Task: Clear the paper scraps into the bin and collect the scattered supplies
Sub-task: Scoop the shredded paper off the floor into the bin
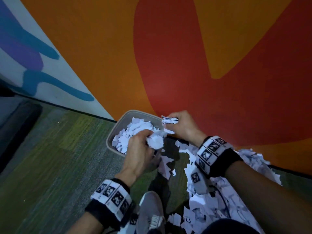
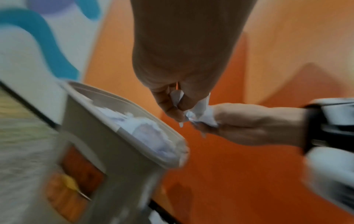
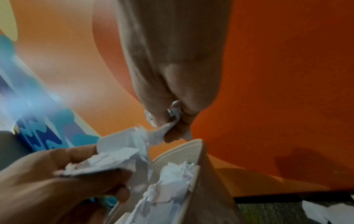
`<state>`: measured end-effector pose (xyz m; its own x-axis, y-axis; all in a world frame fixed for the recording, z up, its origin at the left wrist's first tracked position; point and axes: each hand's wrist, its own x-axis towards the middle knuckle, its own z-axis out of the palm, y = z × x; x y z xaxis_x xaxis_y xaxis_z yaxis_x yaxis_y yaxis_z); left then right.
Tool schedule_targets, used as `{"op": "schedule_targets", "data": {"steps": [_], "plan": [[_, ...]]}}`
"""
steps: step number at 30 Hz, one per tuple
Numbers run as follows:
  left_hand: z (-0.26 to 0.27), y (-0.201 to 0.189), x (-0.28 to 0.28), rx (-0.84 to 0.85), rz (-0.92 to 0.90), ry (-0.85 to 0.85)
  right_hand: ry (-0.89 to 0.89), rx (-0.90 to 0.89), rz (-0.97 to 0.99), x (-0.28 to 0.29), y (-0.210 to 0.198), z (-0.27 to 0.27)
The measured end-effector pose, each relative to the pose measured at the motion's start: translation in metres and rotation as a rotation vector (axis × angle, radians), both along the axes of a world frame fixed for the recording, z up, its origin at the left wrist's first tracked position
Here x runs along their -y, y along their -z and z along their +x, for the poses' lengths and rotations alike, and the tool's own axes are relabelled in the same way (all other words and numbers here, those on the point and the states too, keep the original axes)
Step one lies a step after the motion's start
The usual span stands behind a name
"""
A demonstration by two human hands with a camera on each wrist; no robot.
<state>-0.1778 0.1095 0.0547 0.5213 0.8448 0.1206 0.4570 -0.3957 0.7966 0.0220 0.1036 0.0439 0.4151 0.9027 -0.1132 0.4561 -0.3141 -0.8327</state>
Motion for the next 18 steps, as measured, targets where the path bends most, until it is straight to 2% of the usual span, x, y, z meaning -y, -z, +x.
{"op": "schedule_targets", "data": {"steps": [3, 5, 11, 15, 18], "plan": [[-0.018, 0.002, -0.033, -0.054, 0.044, -0.153, 0.0, 0.001, 0.013, -0.021, -0.001, -0.024], [-0.025, 0.013, -0.052, -0.119, 0.053, -0.197, 0.004, 0.004, -0.005, -0.032, 0.003, -0.037], [-0.027, 0.033, -0.079, -0.39, 0.112, -0.033, -0.296, 0.058, -0.176, -0.032, 0.007, -0.044], [-0.027, 0.025, -0.071, -0.371, 0.205, -0.032, -0.287, 0.023, -0.17, -0.02, -0.007, -0.026], [-0.02, 0.013, -0.052, -0.242, 0.251, -0.057, -0.243, 0.057, -0.124, -0.01, -0.016, -0.014]]}}
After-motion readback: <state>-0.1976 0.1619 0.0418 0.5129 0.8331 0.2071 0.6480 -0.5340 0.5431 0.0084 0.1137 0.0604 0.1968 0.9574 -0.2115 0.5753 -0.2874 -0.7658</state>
